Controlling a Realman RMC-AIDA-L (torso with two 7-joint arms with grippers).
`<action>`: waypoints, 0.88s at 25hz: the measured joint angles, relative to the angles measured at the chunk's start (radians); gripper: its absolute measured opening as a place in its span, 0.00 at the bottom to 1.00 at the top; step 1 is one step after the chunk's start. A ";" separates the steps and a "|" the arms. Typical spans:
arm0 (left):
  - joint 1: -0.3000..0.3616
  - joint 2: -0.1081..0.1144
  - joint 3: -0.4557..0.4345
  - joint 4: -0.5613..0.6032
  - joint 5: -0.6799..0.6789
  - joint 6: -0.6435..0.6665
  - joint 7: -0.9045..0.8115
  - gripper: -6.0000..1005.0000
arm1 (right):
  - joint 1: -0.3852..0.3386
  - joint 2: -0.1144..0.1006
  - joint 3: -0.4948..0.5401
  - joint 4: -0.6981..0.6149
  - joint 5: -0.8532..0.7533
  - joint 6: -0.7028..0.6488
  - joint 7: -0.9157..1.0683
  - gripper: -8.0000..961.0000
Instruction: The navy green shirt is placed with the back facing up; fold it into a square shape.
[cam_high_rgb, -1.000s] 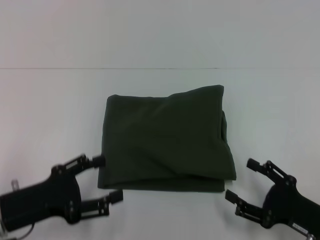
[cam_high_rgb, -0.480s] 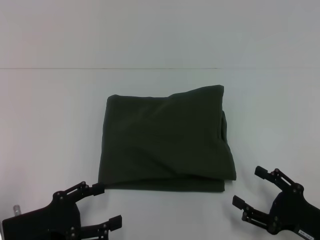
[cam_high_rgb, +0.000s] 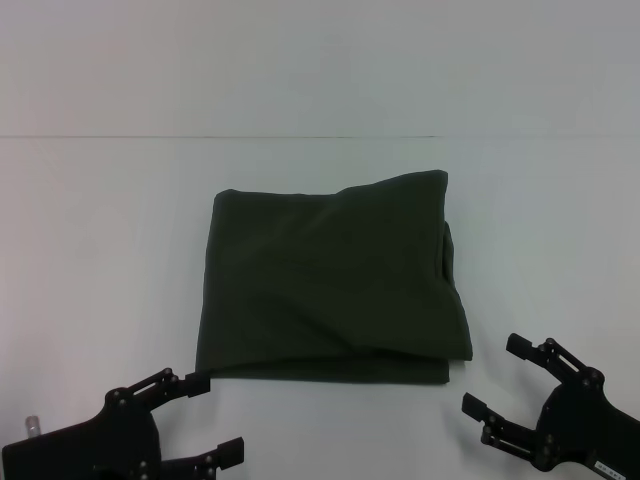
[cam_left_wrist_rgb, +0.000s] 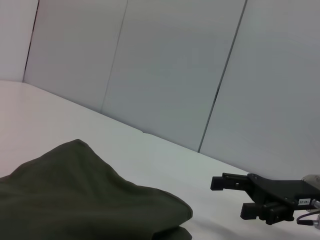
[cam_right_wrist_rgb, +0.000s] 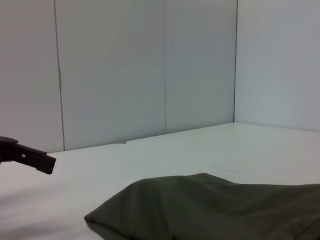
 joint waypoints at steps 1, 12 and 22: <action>0.000 0.000 0.000 0.000 0.000 -0.001 0.001 0.94 | 0.000 0.000 0.000 0.000 0.000 0.000 0.000 0.98; -0.001 -0.002 -0.002 0.000 -0.004 -0.002 0.002 0.94 | 0.000 0.000 0.000 0.000 0.000 -0.005 0.000 0.98; -0.004 -0.005 -0.002 -0.002 -0.005 0.002 0.001 0.94 | -0.005 0.000 0.000 0.000 0.000 -0.018 -0.004 0.98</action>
